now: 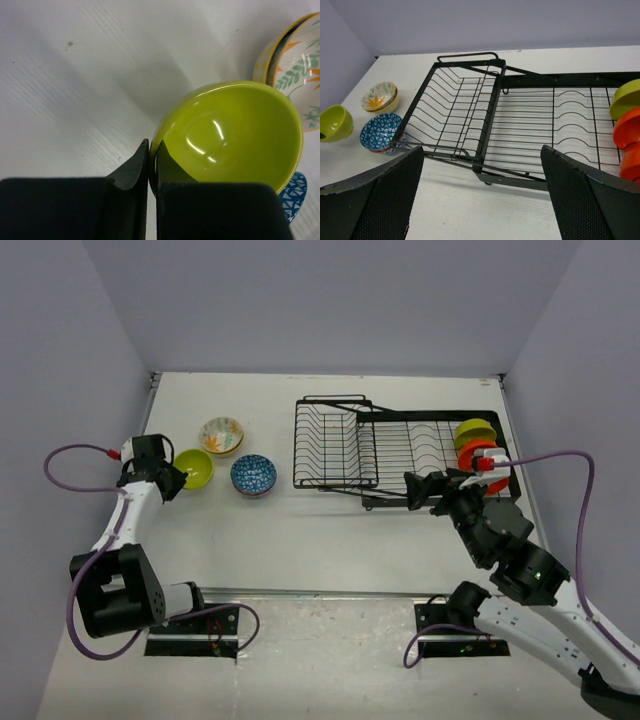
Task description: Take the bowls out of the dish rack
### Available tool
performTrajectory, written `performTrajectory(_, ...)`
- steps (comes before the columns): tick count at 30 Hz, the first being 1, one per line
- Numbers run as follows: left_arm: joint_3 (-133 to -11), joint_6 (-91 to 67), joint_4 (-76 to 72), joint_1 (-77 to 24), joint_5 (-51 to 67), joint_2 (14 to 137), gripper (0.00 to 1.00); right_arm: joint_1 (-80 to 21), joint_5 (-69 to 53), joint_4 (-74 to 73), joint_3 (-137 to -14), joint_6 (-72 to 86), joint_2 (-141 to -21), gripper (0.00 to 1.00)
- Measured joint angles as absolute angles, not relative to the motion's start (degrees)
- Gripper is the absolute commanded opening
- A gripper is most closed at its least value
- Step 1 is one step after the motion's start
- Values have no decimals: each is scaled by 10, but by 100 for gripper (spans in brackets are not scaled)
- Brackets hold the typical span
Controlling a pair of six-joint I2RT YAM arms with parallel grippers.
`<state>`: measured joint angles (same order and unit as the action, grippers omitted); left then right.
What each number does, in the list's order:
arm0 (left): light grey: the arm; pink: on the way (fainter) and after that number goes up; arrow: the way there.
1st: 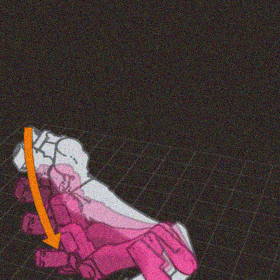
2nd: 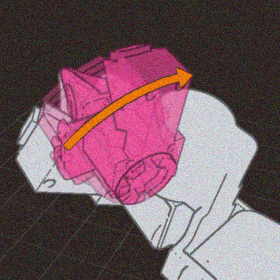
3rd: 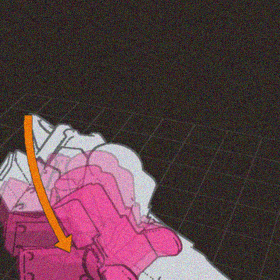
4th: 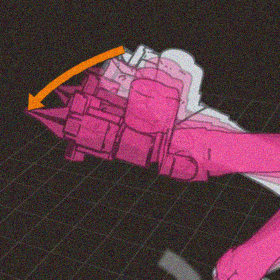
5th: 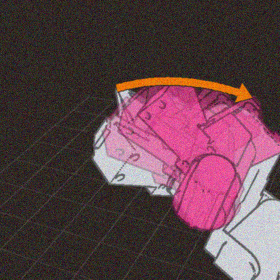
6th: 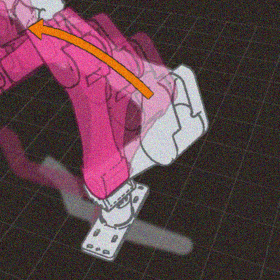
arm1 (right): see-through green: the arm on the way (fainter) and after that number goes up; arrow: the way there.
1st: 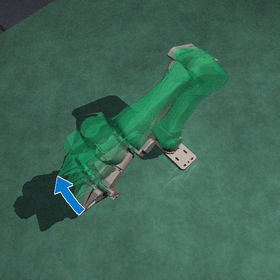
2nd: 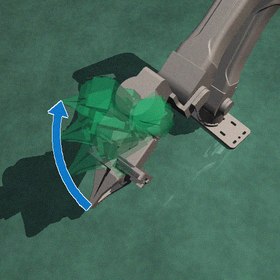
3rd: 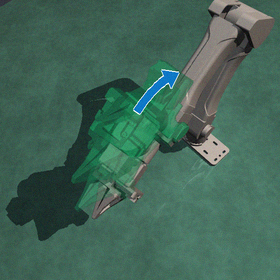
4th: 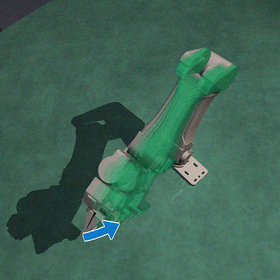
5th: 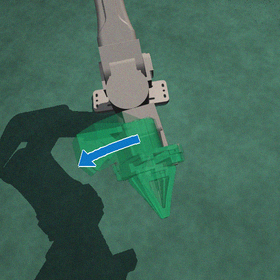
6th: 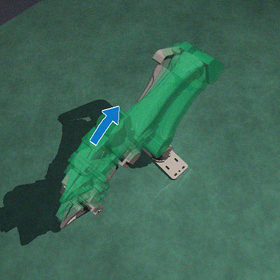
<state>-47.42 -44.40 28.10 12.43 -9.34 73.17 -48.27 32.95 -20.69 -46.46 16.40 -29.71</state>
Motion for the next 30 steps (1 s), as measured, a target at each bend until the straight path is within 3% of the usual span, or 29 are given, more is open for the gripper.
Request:
performTrajectory(13,-389,-474,186,124,-94,744,3,-470,320,-205,-444,195,-289,99)
performTrajectory(18,-389,-465,169,124,-89,744,32,-457,319,-203,-444,204,-300,99)
performTrajectory(22,-389,-458,166,124,-80,744,36,-424,308,-203,-444,212,-311,99)
performTrajectory(25,-389,-452,169,124,-75,742,49,-388,291,-202,-444,221,-314,99)
performTrajectory(28,-392,-444,184,124,-69,723,97,-357,283,-201,-444,233,-318,99)
performTrajectory(30,-402,-439,206,124,-66,688,100,-324,271,-201,-444,243,-323,99)
